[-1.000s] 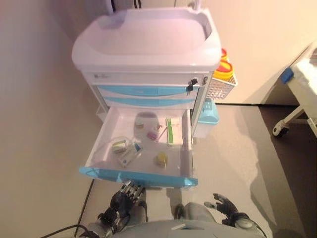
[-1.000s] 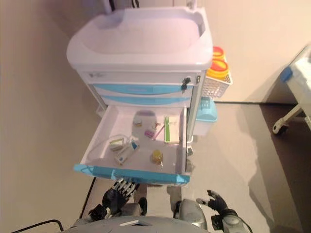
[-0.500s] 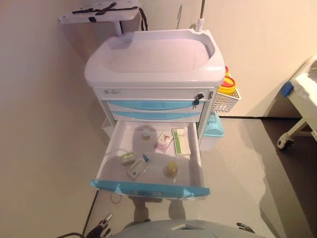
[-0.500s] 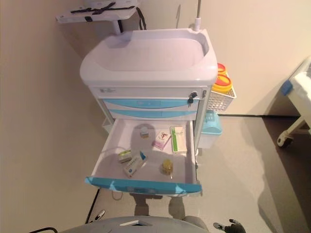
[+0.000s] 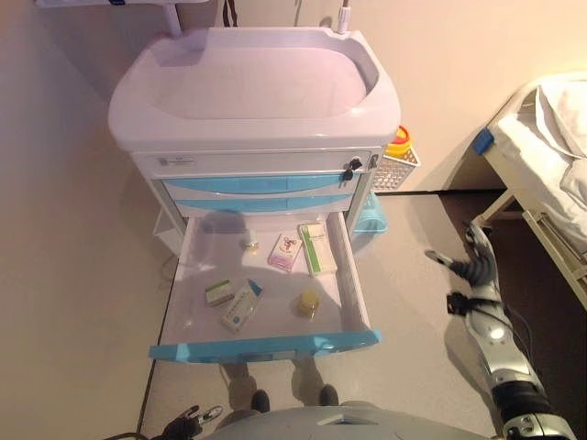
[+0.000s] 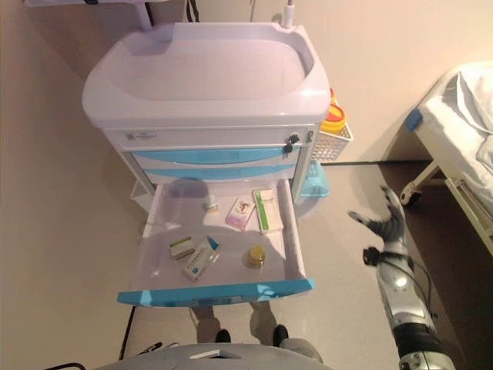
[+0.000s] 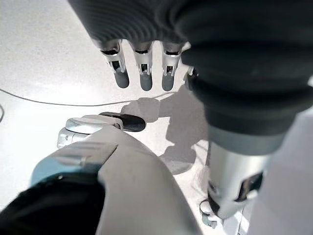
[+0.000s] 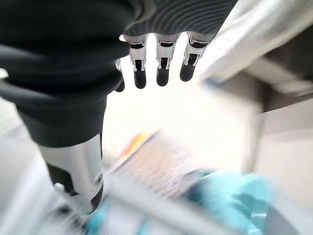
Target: Open the drawer and pick up the medicine
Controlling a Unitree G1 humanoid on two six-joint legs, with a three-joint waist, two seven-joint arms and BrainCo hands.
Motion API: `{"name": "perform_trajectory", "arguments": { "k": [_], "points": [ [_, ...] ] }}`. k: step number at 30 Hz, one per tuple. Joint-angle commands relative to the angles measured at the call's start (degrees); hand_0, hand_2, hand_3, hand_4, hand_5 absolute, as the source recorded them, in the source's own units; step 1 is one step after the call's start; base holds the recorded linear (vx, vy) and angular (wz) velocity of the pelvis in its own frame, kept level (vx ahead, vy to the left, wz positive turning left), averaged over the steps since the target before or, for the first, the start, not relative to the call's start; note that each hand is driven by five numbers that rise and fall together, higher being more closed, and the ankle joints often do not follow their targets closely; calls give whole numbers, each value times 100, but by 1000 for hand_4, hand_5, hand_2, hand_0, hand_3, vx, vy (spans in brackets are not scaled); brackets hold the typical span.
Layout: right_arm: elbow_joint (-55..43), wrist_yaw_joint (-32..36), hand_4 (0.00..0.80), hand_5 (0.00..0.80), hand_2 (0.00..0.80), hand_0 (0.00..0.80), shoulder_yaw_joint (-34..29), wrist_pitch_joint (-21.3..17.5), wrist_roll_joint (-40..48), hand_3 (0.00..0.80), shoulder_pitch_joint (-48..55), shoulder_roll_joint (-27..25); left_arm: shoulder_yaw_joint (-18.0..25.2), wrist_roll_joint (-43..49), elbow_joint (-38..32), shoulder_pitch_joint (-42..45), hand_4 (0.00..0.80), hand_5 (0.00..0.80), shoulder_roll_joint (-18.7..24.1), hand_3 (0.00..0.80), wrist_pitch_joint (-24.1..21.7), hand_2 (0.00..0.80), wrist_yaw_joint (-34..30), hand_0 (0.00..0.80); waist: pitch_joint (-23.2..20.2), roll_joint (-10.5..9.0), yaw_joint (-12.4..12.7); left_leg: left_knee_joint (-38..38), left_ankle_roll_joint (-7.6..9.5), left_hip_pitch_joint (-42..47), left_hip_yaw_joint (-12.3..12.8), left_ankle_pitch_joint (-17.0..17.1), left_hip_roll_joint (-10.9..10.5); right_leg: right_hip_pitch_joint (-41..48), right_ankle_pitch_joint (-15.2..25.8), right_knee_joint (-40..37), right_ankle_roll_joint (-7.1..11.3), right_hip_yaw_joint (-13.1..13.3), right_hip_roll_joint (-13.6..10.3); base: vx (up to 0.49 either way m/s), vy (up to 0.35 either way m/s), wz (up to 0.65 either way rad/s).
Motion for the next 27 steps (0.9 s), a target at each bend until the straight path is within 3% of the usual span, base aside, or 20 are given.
{"name": "perform_trajectory", "arguments": {
  "k": [1,8,14,23,27],
  "points": [
    [-661,589,0,0,0,0,464,-436,-633,0,-398,-479,57,312,290,-108,0,0,11,0,-166,0,5,0,-78,-124,132,60,103,-80,58,-415,-198,-185,109,290,370,-12,-280,10,6,16],
    [-1286,1888,0,0,0,0,1469,-700,-1077,0,-1087,-1146,56,408,426,-149,0,0,68,0,-125,0,-25,0,-107,-220,331,35,27,-154,-72,-378,-186,-160,143,178,394,-167,-335,6,-2,15],
    [-1170,2665,0,0,0,0,2423,-447,-1640,0,-1759,-1580,-69,404,360,-294,0,0,196,0,10,0,-40,0,-92,-297,510,35,-17,-219,-159,-337,-181,-119,155,95,396,-325,-364,-5,-6,10],
    [-357,2629,0,0,0,0,3402,-695,-2749,0,-2253,-1518,-267,500,265,-513,0,0,315,0,139,0,-23,0,-22,-348,766,35,-71,-291,-285,-296,-152,-79,186,-7,420,-597,-404,-20,-32,18],
    [-128,2739,0,0,0,0,3617,-614,-2807,0,-2278,-1432,-288,568,234,-543,0,0,315,0,180,0,-9,0,-23,-352,827,35,-86,-286,-341,-287,-149,-32,162,-14,412,-676,-408,3,-22,10]
  ]
}}
